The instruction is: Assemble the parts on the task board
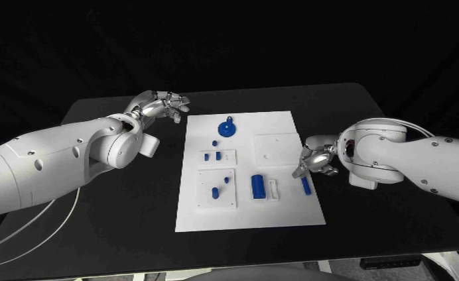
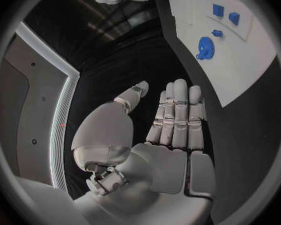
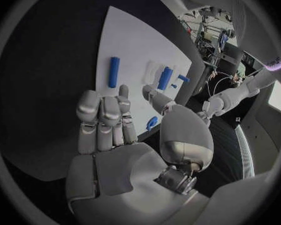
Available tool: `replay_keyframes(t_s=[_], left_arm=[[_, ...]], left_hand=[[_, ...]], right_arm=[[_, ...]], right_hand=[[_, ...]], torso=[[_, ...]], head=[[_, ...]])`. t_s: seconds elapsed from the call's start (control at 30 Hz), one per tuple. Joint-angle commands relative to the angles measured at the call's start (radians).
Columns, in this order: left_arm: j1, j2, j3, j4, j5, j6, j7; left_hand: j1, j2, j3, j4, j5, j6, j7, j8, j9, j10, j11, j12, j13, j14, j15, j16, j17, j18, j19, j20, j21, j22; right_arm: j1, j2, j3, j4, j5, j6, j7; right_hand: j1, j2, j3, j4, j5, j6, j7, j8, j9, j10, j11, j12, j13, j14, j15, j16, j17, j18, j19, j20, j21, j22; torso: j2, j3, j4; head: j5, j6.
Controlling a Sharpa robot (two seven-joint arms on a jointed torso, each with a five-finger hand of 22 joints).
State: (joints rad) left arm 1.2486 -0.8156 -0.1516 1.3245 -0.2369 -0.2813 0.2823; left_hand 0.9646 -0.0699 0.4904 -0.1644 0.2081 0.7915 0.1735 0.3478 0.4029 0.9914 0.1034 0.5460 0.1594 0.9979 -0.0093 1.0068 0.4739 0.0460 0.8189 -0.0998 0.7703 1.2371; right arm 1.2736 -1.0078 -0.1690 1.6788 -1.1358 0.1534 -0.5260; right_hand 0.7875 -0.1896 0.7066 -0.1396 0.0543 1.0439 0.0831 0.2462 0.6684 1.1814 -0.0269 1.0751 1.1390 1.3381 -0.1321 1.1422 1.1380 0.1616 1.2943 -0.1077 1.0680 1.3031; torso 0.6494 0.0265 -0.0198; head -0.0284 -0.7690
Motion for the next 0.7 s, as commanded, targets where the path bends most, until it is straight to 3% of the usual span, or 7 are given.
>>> replay_keyframes(t_s=[0.03,0.33,0.53,0.7], left_arm=[[0.001,0.001,0.000,0.003,-0.005,0.014,0.009],[0.001,0.003,0.000,0.001,-0.005,0.017,0.009],[0.001,0.002,0.000,0.000,-0.005,0.017,0.008],[0.001,0.003,0.000,0.001,-0.005,0.018,0.008]], left_hand=[[0.001,-0.008,0.002,0.000,-0.005,0.002,0.008,0.007,-0.002,-0.005,-0.002,0.003,0.001,-0.002,0.005,-0.005,0.001,0.015,0.006,-0.003,-0.005,0.001],[0.001,-0.009,0.001,0.000,-0.005,0.002,0.008,0.007,-0.002,-0.005,-0.002,0.003,0.001,-0.002,0.005,-0.005,0.001,0.015,0.006,-0.003,-0.005,0.001],[0.000,-0.009,0.001,0.001,-0.006,0.002,0.008,0.007,-0.002,-0.005,-0.002,0.003,0.001,-0.002,0.005,-0.005,0.001,0.015,0.007,-0.003,-0.005,0.001],[0.000,-0.009,0.001,0.001,-0.006,0.002,0.008,0.007,-0.002,-0.005,-0.002,0.003,0.001,-0.002,0.005,-0.005,0.002,0.015,0.007,-0.003,-0.006,0.002]], right_arm=[[0.002,-0.013,0.000,-0.001,-0.061,0.010,-0.034],[0.001,-0.059,-0.002,0.018,-0.114,0.004,-0.049],[0.001,-0.061,-0.005,0.015,-0.115,0.029,-0.063],[-0.001,-0.040,-0.032,-0.006,-0.122,0.050,-0.068]], right_hand=[[0.008,-0.002,0.007,0.001,-0.004,0.007,-0.001,0.004,0.001,0.008,-0.002,-0.003,-0.001,-0.002,0.001,-0.001,-0.001,0.100,0.001,0.009,-0.003,-0.001],[0.001,-0.011,0.006,0.008,-0.005,0.011,-0.002,0.005,0.003,0.011,-0.002,-0.002,-0.001,-0.001,0.000,0.000,-0.001,0.100,0.003,0.013,0.000,-0.001],[-0.005,-0.014,0.002,0.014,-0.005,0.013,-0.002,0.006,0.004,0.014,-0.003,-0.002,-0.001,0.000,0.000,0.002,-0.001,0.100,0.005,0.014,0.001,0.000],[-0.011,-0.010,0.001,0.021,-0.005,0.012,-0.003,0.006,0.004,0.014,-0.003,-0.003,-0.001,0.000,-0.001,0.002,-0.002,0.100,0.006,0.015,0.002,0.000]], torso=[[0.001,0.0005,0.0023],[0.000,-0.0014,0.0030],[0.001,-0.0019,0.0048],[0.001,-0.0027,0.0052]], head=[[-0.013,0.002],[-0.032,0.008],[-0.034,0.009],[-0.034,0.008]])
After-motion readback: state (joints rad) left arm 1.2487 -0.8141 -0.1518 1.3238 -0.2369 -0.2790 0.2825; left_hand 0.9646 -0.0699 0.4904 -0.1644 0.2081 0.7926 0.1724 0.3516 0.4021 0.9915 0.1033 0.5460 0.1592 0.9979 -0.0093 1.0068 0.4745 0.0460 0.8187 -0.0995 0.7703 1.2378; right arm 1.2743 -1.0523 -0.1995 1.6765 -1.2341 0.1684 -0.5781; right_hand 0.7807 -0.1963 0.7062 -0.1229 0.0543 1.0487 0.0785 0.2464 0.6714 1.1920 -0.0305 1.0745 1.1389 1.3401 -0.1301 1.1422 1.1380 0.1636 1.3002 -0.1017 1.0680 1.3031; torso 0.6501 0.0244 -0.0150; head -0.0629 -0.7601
